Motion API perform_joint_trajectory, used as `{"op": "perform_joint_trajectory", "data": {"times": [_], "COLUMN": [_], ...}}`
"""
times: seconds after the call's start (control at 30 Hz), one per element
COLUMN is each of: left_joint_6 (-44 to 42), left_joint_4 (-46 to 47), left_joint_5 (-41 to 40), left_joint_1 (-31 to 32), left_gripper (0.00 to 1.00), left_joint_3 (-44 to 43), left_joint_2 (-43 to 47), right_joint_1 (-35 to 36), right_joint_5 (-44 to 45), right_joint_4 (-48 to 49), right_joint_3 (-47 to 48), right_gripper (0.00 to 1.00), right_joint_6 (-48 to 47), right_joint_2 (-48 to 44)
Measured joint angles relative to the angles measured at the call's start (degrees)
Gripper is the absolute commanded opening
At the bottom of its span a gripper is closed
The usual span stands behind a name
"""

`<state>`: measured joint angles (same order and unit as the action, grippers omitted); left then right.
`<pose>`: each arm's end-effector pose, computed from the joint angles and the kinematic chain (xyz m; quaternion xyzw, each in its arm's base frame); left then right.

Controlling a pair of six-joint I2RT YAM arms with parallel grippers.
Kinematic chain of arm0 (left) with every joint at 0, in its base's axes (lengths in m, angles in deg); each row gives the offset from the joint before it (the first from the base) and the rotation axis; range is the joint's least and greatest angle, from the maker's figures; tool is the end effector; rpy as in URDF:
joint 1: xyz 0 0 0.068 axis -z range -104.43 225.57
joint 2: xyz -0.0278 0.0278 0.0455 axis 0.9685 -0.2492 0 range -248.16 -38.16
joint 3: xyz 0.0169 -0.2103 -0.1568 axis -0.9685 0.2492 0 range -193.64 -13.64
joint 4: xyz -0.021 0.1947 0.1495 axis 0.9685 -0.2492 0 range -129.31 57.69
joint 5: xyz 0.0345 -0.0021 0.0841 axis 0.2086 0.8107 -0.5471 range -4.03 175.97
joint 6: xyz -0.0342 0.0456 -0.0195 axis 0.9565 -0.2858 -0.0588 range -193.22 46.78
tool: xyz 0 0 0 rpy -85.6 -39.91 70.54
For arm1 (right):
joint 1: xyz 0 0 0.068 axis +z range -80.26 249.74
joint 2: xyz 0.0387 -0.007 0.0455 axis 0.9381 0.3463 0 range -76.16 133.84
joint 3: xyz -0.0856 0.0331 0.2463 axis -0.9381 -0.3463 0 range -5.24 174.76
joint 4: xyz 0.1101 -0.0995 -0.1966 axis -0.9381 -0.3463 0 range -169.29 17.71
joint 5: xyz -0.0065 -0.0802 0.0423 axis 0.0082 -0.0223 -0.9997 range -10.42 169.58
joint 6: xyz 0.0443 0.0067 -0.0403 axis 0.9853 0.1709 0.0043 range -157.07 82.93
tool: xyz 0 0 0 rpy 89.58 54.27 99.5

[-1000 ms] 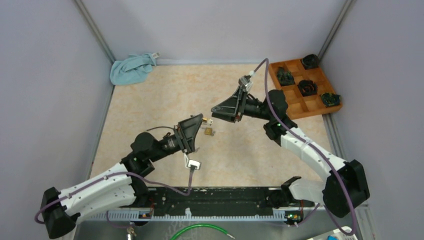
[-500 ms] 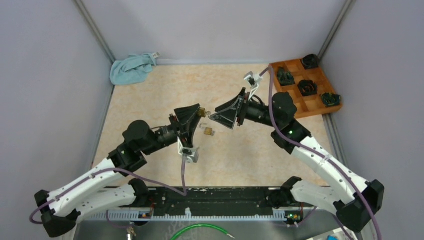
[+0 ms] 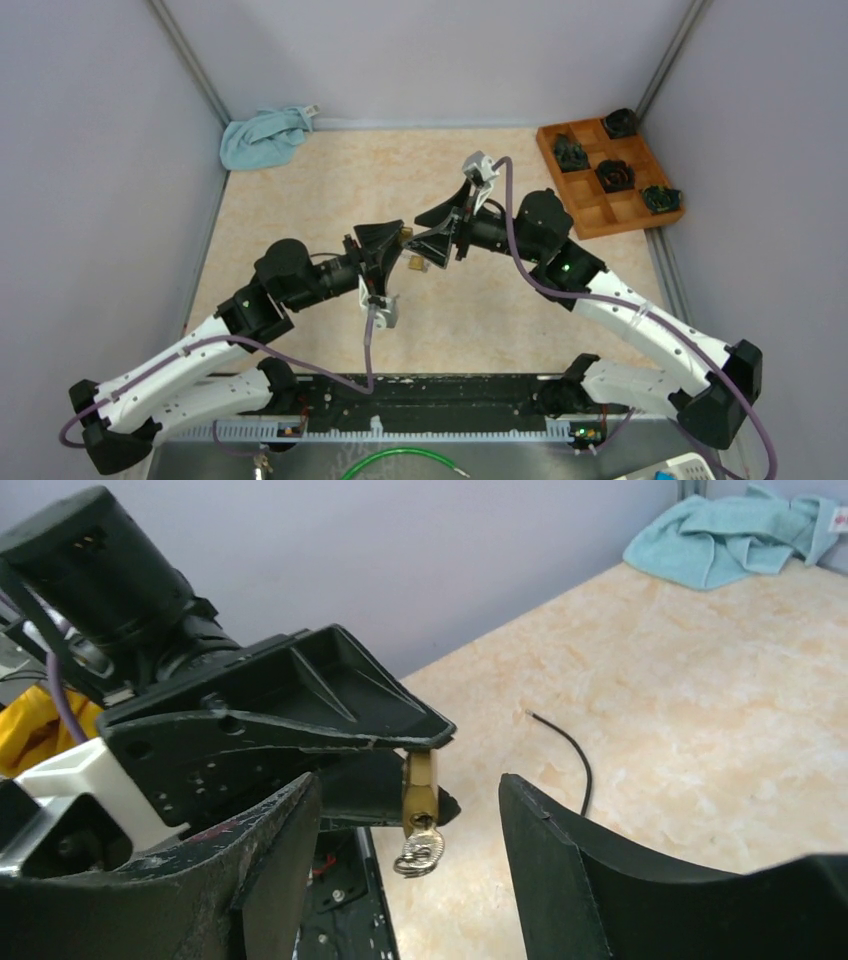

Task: Unlock with the key
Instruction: Unlock the lock.

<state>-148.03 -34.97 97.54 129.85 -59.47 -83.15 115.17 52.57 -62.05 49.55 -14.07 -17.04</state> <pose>0.1013 -0.1563 0.3524 0.6754 0.2438 0.0521 0.6941 0.1509 0.1820 0.3855 -0.2968 0.6051 0.5353 0.5091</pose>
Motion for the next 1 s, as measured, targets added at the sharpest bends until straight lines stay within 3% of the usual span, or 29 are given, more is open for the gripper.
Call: {"op": "perform_joint_trajectory", "data": {"times": [0.4,0.6,0.63,0.7,0.73,0.8,0.87,0.9,1.0], "left_joint_6": [-2.1,-3.2,-3.3,-3.5,-3.5,-3.7,-3.4,-2.8,0.4], "left_joint_4": [1.0,1.1,1.1,1.1,0.9,0.8,1.4,1.6,0.4], "left_joint_5": [0.0,0.1,0.1,0.0,0.0,-0.2,-0.2,-0.2,-0.5], "left_joint_1": [0.0,0.0,0.0,0.0,0.0,0.0,0.0,0.0,0.0], "left_gripper": [0.0,0.02,0.07,0.39,0.58,0.73,0.95,1.0,1.0], "left_joint_3": [0.3,0.3,0.3,0.3,0.3,0.3,0.3,0.3,-0.1], "left_joint_2": [0.9,0.9,0.9,0.9,0.9,0.8,0.9,0.9,0.9], "right_joint_1": [1.9,3.3,3.3,3.3,3.3,3.2,3.3,3.2,1.9], "right_joint_5": [2.2,1.8,1.8,1.8,1.7,1.7,1.6,1.6,0.6], "right_joint_4": [-4.7,-5.6,-5.6,-5.9,-6.2,-7.3,-8.4,-9.1,-10.5], "right_joint_3": [3.4,4.6,4.6,4.6,4.7,5.3,5.4,5.4,5.2], "right_gripper": [0.55,0.27,0.2,0.01,0.0,0.0,0.0,0.0,0.0], "right_joint_6": [-3.4,-4.0,-4.1,-4.3,-4.3,-4.9,-5.5,-5.9,-6.5], "right_joint_2": [3.2,4.6,4.8,5.3,5.5,5.8,5.8,5.7,5.3]}}
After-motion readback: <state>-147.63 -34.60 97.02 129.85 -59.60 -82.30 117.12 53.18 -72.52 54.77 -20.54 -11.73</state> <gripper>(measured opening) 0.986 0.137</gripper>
